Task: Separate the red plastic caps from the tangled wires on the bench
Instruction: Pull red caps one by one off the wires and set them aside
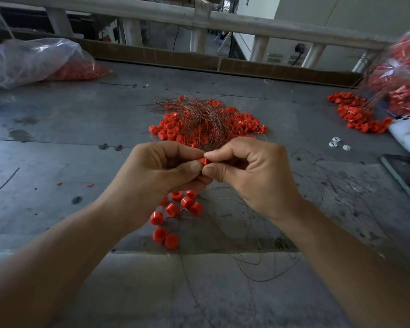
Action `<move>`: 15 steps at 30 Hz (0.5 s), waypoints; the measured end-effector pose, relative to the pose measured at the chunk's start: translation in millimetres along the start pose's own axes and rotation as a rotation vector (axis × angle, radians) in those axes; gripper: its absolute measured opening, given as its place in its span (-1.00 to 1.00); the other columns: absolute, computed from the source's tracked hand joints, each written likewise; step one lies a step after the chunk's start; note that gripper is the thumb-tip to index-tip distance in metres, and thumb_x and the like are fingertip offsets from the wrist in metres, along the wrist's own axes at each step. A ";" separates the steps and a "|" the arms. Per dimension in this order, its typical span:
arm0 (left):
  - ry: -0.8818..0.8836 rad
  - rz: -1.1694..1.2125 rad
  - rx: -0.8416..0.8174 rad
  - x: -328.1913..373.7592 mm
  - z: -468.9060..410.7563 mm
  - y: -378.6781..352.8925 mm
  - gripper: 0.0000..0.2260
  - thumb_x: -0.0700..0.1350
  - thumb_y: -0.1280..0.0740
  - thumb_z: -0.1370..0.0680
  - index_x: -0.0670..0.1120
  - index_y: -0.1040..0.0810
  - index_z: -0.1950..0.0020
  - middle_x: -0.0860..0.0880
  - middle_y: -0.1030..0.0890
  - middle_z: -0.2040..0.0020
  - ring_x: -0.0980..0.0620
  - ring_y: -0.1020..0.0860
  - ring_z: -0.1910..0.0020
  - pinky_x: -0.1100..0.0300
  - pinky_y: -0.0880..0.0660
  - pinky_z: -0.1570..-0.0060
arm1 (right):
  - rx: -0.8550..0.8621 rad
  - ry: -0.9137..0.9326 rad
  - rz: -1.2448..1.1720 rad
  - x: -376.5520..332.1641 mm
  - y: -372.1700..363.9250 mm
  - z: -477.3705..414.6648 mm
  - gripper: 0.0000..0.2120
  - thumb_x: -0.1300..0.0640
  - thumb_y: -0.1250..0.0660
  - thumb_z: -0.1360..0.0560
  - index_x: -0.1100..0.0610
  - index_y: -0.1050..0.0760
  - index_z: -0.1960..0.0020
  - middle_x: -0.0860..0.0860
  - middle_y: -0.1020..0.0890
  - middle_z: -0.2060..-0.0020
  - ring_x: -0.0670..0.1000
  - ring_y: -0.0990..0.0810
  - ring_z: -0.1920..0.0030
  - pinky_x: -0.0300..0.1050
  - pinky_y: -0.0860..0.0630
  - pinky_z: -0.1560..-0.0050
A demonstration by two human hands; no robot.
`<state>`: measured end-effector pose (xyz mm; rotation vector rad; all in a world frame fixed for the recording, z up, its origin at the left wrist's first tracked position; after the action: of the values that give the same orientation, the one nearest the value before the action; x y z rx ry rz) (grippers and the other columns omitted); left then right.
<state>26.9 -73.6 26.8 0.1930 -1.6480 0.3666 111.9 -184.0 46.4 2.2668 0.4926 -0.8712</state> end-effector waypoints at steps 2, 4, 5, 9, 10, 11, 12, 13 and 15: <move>0.005 0.011 -0.003 1.0 -0.1 0.4 -0.86 -0.21 -0.33 -0.27 -0.07 -0.67 0.28 -0.09 -0.67 0.32 0.05 -0.65 0.31 0.33 -0.55 0.33 | -0.006 0.022 -0.010 -0.5 1.0 -1.2 -0.74 0.23 -0.46 -0.29 0.15 -0.56 0.03 -0.13 -0.57 0.27 -0.16 -0.59 0.20 -0.38 -0.51 0.18; 0.013 0.007 -0.011 1.1 -0.2 0.2 -0.86 -0.20 -0.34 -0.26 -0.09 -0.66 0.26 -0.10 -0.67 0.30 0.04 -0.66 0.30 0.33 -0.55 0.32 | -0.028 0.027 -0.040 0.9 1.5 -2.1 -0.72 0.23 -0.45 -0.29 0.15 -0.54 0.01 -0.15 -0.57 0.25 -0.18 -0.59 0.20 -0.38 -0.50 0.17; 0.016 0.002 -0.014 1.0 -0.1 0.0 -0.85 -0.20 -0.34 -0.26 -0.12 -0.65 0.22 -0.11 -0.67 0.30 0.04 -0.65 0.30 0.33 -0.55 0.32 | -0.036 0.024 -0.053 1.8 1.6 -2.2 -0.71 0.23 -0.45 -0.29 0.15 -0.54 0.00 -0.16 -0.57 0.24 -0.20 -0.59 0.20 -0.38 -0.50 0.17; 0.014 0.001 -0.025 1.5 1.0 -1.4 -0.83 -0.20 -0.34 -0.24 -0.15 -0.62 0.19 -0.11 -0.67 0.30 0.04 -0.65 0.32 0.33 -0.55 0.33 | -0.020 0.001 -0.088 5.3 0.8 -2.0 -0.77 0.22 -0.45 -0.27 0.10 -0.55 0.09 -0.15 -0.57 0.27 -0.17 -0.59 0.23 -0.33 -0.53 0.19; 0.012 0.006 -0.025 1.3 1.2 -1.7 -0.83 -0.20 -0.35 -0.23 -0.14 -0.63 0.21 -0.12 -0.67 0.31 0.04 -0.65 0.32 0.33 -0.55 0.34 | -0.013 0.001 -0.098 5.4 0.3 -1.3 -0.79 0.21 -0.45 -0.26 0.09 -0.55 0.11 -0.15 -0.57 0.28 -0.16 -0.59 0.24 -0.33 -0.53 0.20; 0.012 0.013 -0.023 1.1 1.5 -1.8 -0.85 -0.19 -0.35 -0.23 -0.13 -0.64 0.24 -0.12 -0.66 0.31 0.03 -0.65 0.33 0.32 -0.55 0.34 | -0.006 0.005 -0.108 5.3 -0.2 -0.8 -0.79 0.21 -0.46 -0.26 0.08 -0.54 0.13 -0.14 -0.57 0.29 -0.15 -0.59 0.25 -0.32 -0.53 0.22; 0.013 0.018 -0.020 0.7 1.6 -1.5 -0.86 -0.19 -0.35 -0.22 -0.12 -0.64 0.26 -0.12 -0.66 0.31 0.03 -0.65 0.33 0.32 -0.55 0.35 | -0.001 0.012 -0.113 5.2 -0.6 -0.4 -0.79 0.21 -0.46 -0.26 0.08 -0.54 0.13 -0.14 -0.57 0.29 -0.14 -0.59 0.26 -0.32 -0.53 0.23; 0.015 0.019 -0.019 0.4 1.6 -1.1 -0.87 -0.19 -0.35 -0.22 -0.11 -0.65 0.28 -0.12 -0.66 0.32 0.03 -0.65 0.34 0.32 -0.55 0.35 | 0.000 0.023 -0.112 4.9 -0.9 -0.4 -0.79 0.22 -0.45 -0.26 0.08 -0.53 0.13 -0.14 -0.56 0.30 -0.15 -0.58 0.27 -0.33 -0.52 0.24; 0.019 0.016 -0.037 0.6 1.5 -1.3 -0.87 -0.17 -0.35 -0.21 -0.10 -0.67 0.30 -0.11 -0.66 0.33 0.04 -0.64 0.34 0.32 -0.55 0.36 | -0.006 0.038 -0.109 4.5 -1.2 -0.9 -0.78 0.23 -0.45 -0.25 0.09 -0.53 0.13 -0.15 -0.55 0.30 -0.18 -0.57 0.27 -0.36 -0.49 0.24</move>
<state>25.9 -75.3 27.5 0.1488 -1.6372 0.3488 114.8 -182.1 43.2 2.2723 0.6403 -0.8800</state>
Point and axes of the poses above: each hand's wrist, its own z-axis away from the middle knuckle, its own y-axis out of the back of the hand, x = y × z, the point moved 4 cm from there along -z, towards the middle knuckle
